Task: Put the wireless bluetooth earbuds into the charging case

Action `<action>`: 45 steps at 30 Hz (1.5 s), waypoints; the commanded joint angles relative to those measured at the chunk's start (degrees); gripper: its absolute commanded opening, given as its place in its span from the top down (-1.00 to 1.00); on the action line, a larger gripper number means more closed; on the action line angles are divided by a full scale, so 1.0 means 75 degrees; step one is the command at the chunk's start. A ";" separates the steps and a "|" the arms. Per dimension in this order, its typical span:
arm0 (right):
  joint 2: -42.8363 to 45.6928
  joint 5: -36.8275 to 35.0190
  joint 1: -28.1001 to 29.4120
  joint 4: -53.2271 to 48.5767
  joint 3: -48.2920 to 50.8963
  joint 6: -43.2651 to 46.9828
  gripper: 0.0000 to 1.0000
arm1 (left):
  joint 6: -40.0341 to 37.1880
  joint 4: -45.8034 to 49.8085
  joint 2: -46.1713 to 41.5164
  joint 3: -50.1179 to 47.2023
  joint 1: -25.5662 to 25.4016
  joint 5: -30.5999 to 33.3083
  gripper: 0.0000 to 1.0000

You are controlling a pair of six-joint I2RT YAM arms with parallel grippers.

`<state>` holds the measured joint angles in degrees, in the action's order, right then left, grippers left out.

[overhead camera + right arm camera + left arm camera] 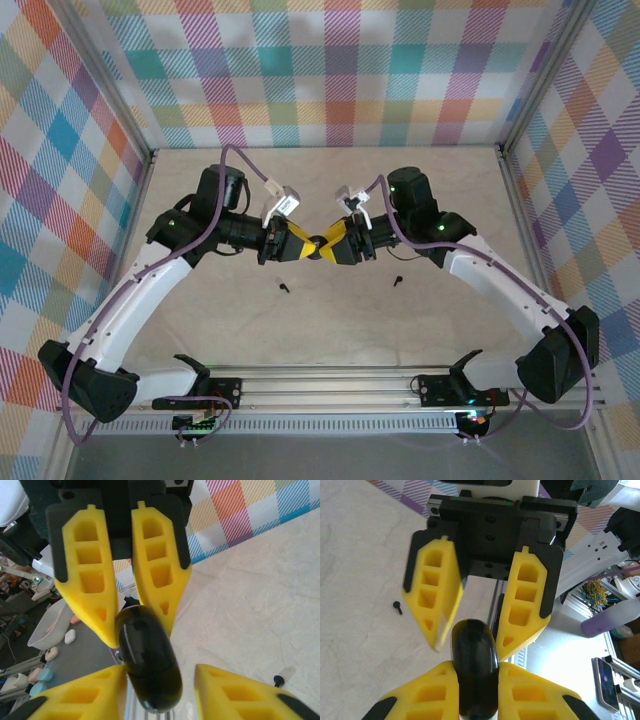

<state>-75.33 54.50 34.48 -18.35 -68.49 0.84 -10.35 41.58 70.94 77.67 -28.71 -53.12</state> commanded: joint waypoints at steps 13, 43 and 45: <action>0.0280 -0.0172 0.0019 0.1312 0.0186 -0.0841 0.99 | 0.0900 -0.0382 -0.0081 0.0564 0.0128 0.1299 -0.45; 0.0606 -0.2124 0.0008 0.6236 0.2171 -0.4193 0.90 | 0.6221 -0.8722 -0.1252 -0.3930 0.0429 0.1155 -0.02; 0.0533 -0.2048 0.0008 0.6325 0.2153 -0.4319 0.90 | 0.6361 -0.9064 -0.1228 -0.4002 0.0431 0.1077 0.04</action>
<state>-70.72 37.47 34.44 27.22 -52.90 -29.63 34.44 -17.21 63.42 48.23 -26.35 -44.56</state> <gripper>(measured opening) 0.174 0.493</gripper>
